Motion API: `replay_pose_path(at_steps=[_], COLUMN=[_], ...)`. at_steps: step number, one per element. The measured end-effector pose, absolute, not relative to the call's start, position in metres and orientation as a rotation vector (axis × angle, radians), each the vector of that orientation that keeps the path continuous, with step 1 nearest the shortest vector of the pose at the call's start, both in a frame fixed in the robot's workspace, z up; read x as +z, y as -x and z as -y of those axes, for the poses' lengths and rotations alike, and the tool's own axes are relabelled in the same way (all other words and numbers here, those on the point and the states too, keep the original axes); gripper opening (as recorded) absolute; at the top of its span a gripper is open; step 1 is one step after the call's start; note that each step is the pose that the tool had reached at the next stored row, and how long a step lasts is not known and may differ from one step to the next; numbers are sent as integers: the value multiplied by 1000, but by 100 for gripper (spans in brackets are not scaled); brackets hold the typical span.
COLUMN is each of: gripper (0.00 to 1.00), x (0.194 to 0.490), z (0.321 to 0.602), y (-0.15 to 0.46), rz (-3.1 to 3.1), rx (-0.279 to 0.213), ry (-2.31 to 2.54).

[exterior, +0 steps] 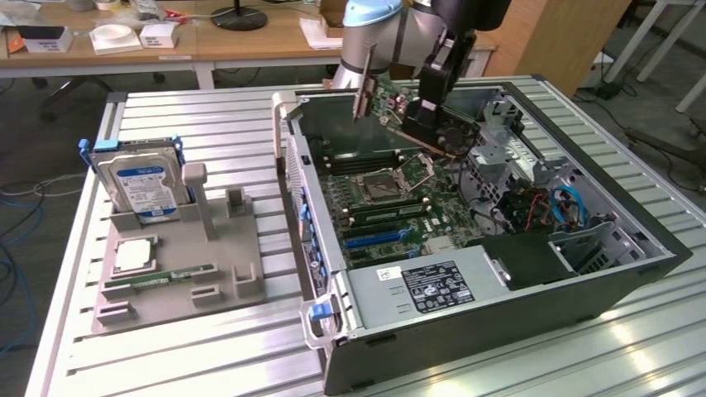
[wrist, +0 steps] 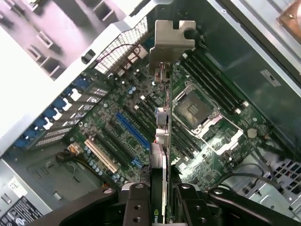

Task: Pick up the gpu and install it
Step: 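Insert the gpu into the slot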

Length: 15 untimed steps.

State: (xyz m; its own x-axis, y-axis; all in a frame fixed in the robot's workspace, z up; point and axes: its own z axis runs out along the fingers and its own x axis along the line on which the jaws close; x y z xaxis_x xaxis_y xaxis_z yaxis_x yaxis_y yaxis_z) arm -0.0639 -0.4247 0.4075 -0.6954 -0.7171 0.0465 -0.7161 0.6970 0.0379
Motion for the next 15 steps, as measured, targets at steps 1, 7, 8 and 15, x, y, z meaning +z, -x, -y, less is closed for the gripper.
replay_pose_path(at_steps=[1, 7, 8, 15], gripper=[26, 26, 26, 26], x=[407, 405, 405, 403], z=[425, 425, 425, 425], y=[64, 64, 64, 64], rz=[2829, 2758, 2745, 2650], rx=[-25, -20, -19, -14], ry=[-1226, -1378, -1403, -1575])
